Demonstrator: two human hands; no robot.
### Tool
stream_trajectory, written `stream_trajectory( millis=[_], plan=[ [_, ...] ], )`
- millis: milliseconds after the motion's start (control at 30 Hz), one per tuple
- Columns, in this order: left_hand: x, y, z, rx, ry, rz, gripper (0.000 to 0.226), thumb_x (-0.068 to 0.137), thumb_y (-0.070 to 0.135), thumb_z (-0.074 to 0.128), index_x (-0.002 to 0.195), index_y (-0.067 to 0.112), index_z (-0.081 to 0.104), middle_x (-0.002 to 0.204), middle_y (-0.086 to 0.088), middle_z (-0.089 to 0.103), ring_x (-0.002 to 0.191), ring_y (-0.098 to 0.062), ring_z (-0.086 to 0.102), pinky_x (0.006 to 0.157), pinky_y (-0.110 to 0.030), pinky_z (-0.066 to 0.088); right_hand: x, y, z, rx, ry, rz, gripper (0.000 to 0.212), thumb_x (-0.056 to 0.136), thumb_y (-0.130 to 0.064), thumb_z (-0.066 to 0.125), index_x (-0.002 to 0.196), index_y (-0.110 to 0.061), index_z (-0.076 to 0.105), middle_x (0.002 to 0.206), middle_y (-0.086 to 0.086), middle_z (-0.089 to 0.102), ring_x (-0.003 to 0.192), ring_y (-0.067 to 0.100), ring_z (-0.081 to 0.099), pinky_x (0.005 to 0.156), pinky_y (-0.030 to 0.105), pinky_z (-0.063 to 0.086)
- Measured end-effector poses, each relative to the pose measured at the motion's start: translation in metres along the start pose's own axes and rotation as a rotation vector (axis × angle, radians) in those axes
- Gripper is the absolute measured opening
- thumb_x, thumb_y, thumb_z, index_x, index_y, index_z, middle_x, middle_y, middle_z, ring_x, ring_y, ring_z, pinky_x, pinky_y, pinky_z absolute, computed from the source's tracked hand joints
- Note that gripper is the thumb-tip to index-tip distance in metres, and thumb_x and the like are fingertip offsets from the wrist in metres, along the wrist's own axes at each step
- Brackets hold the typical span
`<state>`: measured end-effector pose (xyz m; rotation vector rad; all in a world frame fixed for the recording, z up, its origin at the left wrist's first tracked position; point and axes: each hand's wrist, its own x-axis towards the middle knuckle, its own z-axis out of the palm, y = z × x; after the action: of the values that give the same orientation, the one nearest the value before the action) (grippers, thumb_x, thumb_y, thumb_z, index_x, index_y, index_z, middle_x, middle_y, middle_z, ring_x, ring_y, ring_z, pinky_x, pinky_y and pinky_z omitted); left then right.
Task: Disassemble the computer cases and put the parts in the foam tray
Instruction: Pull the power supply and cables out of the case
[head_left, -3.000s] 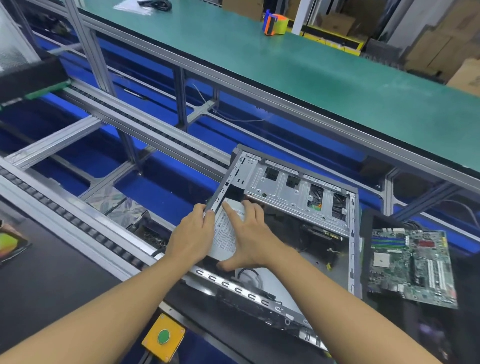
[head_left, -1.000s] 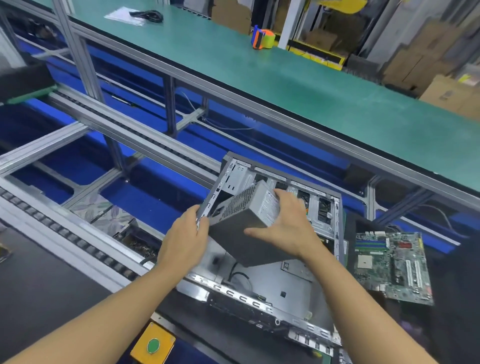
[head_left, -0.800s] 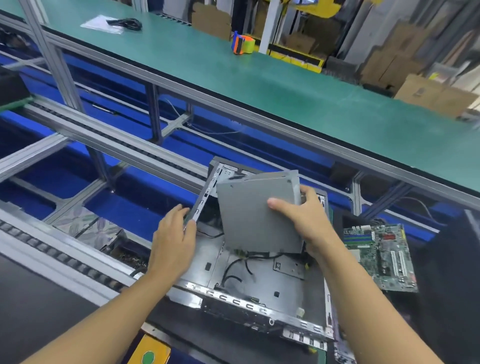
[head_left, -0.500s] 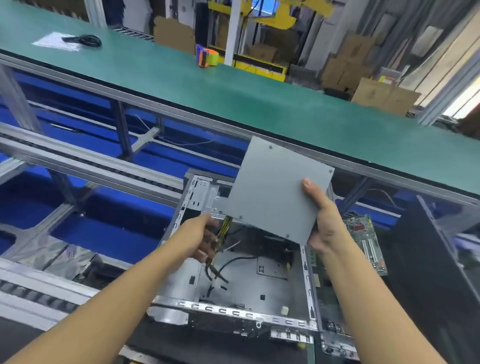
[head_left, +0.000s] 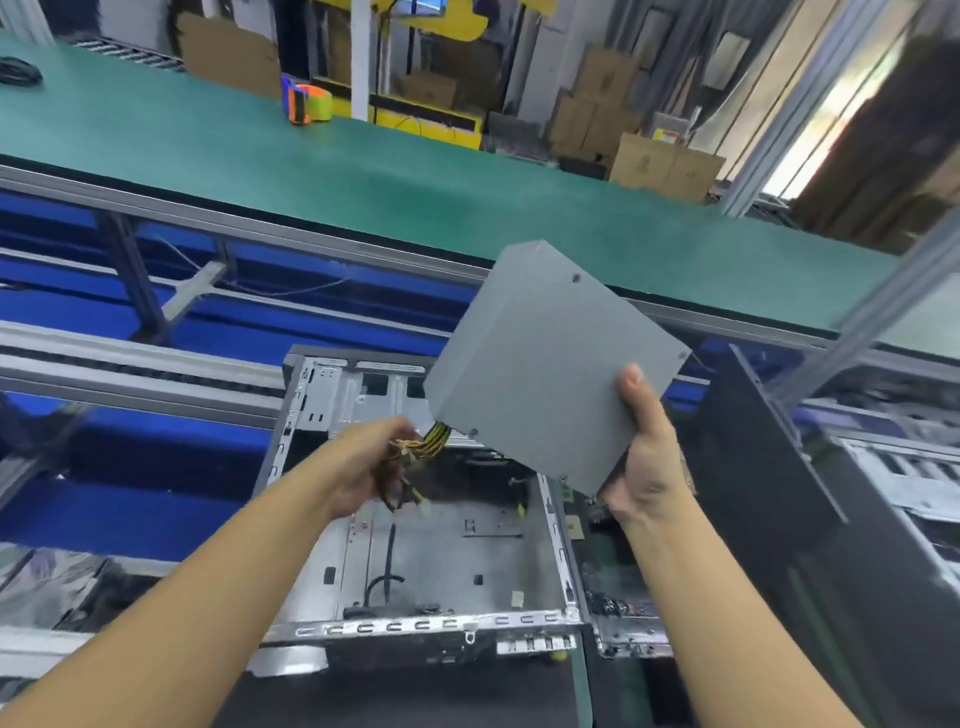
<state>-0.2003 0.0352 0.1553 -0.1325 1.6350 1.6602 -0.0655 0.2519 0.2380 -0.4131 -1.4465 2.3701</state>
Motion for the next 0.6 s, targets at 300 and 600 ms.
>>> stream_trajectory(
  millis=[300, 600],
  plan=[
    [-0.007, 0.005, -0.046, 0.446, 0.529, 0.465, 0.017, 0.092, 0.019, 0.057, 0.089, 0.030, 0.070, 0.076, 0.002, 0.062, 0.049, -0.006, 0.049, 0.046, -0.023, 0.040, 0.005, 0.029, -0.012, -0.112, 0.066, -0.077, 0.075, 0.062, -0.038, 0.082, 0.129, -0.014, 0.059, 0.121, 0.014, 0.071, 0.103, 0.030, 0.070, 0.085, 0.053, 0.058],
    [-0.025, 0.023, -0.036, 0.270, 0.429, 0.820, 0.071, 0.079, -0.016, 0.051, 0.113, 0.047, 0.049, 0.120, 0.018, 0.039, 0.093, 0.002, 0.061, 0.065, -0.011, 0.048, 0.014, 0.051, -0.018, -0.277, 0.027, -0.057, 0.076, 0.058, -0.039, 0.087, 0.126, -0.020, 0.057, 0.120, 0.006, 0.071, 0.107, 0.030, 0.069, 0.079, 0.041, 0.059]
  ],
)
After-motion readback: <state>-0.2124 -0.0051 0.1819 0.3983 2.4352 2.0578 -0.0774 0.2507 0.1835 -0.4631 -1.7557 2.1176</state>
